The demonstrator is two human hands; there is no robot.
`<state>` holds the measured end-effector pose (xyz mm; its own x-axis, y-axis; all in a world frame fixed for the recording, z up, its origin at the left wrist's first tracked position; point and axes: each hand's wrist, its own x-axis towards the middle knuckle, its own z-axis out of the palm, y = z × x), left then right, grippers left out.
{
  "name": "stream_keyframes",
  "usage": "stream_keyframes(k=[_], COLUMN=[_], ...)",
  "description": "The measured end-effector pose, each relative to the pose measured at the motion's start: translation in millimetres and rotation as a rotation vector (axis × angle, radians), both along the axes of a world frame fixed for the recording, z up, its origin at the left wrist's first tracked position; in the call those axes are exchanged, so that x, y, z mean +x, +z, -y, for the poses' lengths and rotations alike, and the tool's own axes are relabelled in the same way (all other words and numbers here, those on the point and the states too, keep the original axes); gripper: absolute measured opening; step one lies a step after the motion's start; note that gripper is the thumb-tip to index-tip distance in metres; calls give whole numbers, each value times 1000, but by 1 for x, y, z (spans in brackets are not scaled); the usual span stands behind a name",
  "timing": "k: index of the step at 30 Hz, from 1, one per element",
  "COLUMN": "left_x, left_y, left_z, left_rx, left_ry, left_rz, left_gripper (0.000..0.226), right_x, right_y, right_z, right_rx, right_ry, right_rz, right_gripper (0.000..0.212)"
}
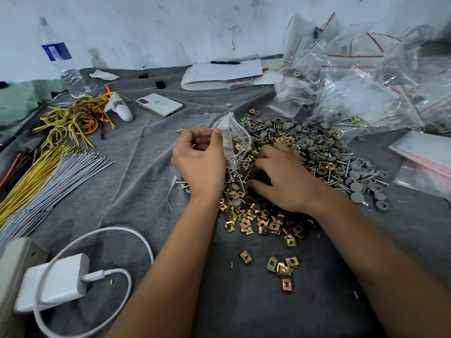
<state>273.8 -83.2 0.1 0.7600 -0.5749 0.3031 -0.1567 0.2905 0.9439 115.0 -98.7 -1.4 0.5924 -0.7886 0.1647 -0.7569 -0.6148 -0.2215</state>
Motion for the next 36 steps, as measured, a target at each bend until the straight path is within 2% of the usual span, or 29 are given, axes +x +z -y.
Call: stream_keyframes(k=[2, 6, 8, 15, 19, 22, 26, 30, 33, 36], left_x=[1, 3, 3, 0, -5, -12, -19, -19, -13, -7], left_y=[1, 2, 2, 1, -2, -2, -4, -3, -3, -1], left_z=[0, 0, 0, -3, -3, -5, -6, -6, -3, -2], left_rx=[0, 5, 7, 1, 26, 26, 7, 35, 52, 58], left_ry=[6, 11, 1, -31, -131, -145, -166, -174, -160, -138], left_rz=[-2, -21, -26, 66, 195, 326, 390, 317, 197, 97], left_gripper=[11, 12, 12, 14, 21, 26, 24, 25, 20, 17], right_x=[-1, -6, -8, -12, -9, -8, -6, -5, -8, -12], right_y=[1, 6, 6, 8, 11, 9, 9, 12, 14, 13], right_z=[-1, -1, 0, 0, -4, -4, -4, -6, -4, 1], right_rx=[-26, 65, 73, -44, -166, -155, -190, -192, -212, -217], right_ry=[-6, -30, -48, -32, 9, -41, -52, -59, -150, -282], right_rz=[25, 422, 537, 784, 772, 742, 783, 845, 941, 924], right_gripper=[30, 14, 9, 15, 17, 15, 11, 12, 12, 11])
